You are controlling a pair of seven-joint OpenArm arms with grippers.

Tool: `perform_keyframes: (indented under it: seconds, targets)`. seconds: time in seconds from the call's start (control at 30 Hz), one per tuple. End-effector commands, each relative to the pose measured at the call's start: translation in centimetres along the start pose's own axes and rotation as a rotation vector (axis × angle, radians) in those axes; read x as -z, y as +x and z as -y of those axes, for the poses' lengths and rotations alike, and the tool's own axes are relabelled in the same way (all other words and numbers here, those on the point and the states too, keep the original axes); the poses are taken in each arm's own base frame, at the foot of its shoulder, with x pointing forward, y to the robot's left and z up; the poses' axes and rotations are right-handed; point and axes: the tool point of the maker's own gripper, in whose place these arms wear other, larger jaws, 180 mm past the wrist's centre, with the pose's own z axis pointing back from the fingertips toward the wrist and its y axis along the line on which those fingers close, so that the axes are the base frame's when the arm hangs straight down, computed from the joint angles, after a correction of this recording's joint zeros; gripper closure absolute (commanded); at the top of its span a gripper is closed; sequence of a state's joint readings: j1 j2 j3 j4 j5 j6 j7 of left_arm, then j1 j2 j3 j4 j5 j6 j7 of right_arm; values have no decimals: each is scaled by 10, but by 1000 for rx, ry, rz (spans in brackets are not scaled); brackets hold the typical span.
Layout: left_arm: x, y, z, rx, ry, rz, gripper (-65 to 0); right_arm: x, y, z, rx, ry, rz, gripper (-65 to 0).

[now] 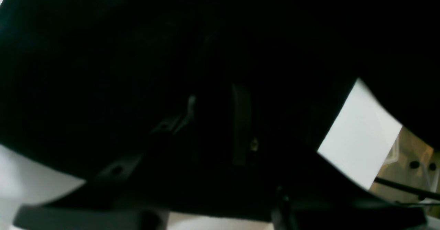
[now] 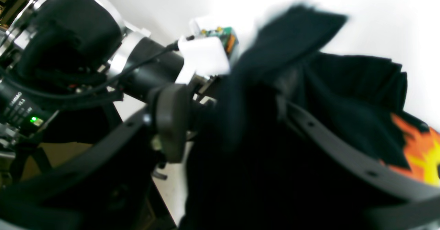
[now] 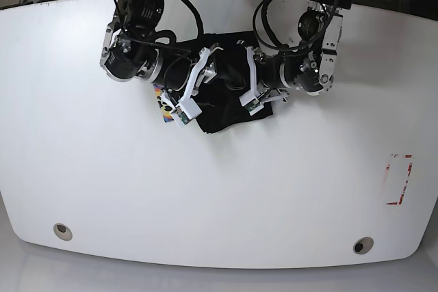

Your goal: Layout the t-shirt on the table in an organized manner, then fold the t-shirt properly

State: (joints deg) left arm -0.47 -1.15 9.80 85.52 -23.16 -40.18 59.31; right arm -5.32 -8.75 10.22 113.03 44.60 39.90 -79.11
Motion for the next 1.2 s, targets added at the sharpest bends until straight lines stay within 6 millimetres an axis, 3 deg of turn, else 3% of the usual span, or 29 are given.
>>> perform_keyframes:
  seconds: [0.0, 0.3, 0.53, 0.83, 0.93, 1.07, 1.17]
  targets:
    - [-4, 8, -2, 15, 19, 5, -108, -2, 12, -7, -8, 23, 55, -384]
    - [-18, 24, -15, -43, 58, 91, -114, -2, 10, -8, -4, 24, 53, -385]
    - [-35, 41, -20, -98, 40, 203, -237, -2, 10, -7, -4, 23, 54, -385]
    - [-51, 45, -30, -147, 39, 256, -253, -7, 8, 2, -3, -6, 47, -385]
    - [-64, 51, -41, -181, 46, 306, -253, -10, 8, 7, -6, -22, 45, -385]
    - [-84, 44, -61, -201, 84, 313, -253, -14, 15, 15, -23, -43, 54, -385]
    - [-113, 38, -83, -221, 139, 351, -253, -12, 14, 20, -22, -55, 38, -385]
